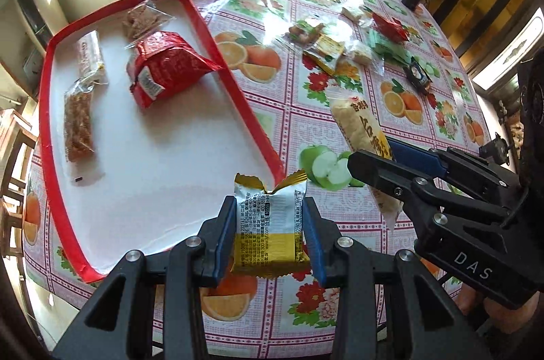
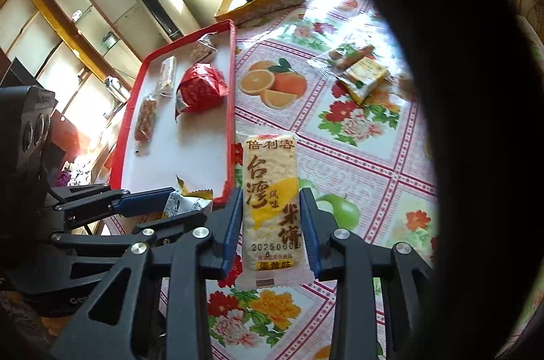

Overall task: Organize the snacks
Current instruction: 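Carry the yellow-and-white packet and rice cracker bar over the red tray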

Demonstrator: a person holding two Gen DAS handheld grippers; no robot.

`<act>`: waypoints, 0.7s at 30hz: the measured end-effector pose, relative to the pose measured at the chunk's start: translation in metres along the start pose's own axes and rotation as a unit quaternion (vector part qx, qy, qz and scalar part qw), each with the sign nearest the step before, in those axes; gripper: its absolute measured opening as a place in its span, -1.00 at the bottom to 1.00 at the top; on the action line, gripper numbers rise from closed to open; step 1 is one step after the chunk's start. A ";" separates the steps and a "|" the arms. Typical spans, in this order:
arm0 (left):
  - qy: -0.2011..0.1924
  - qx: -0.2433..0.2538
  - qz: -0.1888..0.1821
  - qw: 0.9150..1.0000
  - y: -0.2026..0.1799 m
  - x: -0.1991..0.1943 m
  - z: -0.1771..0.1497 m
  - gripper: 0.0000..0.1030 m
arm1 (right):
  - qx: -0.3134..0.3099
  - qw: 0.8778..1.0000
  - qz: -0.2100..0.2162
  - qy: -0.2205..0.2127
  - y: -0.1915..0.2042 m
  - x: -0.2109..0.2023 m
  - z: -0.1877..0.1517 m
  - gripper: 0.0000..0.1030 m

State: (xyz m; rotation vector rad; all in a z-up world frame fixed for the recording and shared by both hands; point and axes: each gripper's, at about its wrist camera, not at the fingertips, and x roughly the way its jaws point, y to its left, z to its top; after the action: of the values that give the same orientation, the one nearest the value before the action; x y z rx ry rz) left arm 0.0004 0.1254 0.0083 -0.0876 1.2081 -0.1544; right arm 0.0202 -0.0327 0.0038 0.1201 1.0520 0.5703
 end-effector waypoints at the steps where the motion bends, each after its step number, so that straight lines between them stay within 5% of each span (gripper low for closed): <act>1: -0.003 -0.008 0.001 1.000 0.006 -0.002 0.002 -0.27 | -0.006 1.000 0.004 0.000 0.005 0.003 0.003 -0.32; 12: -0.026 -0.090 0.028 0.995 0.076 -0.013 0.019 -0.27 | -0.076 0.996 0.038 0.012 0.063 0.041 0.040 -0.31; 21: -0.008 -0.133 0.054 0.990 0.115 0.005 0.021 -0.27 | -0.103 0.993 0.042 0.048 0.088 0.083 0.045 -0.31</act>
State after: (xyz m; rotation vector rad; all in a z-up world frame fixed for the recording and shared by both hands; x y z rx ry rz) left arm 0.0305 0.2380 -0.0062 -0.2555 1.2096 0.1033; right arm 0.0549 0.0909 -0.0074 -0.0456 1.0782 0.7644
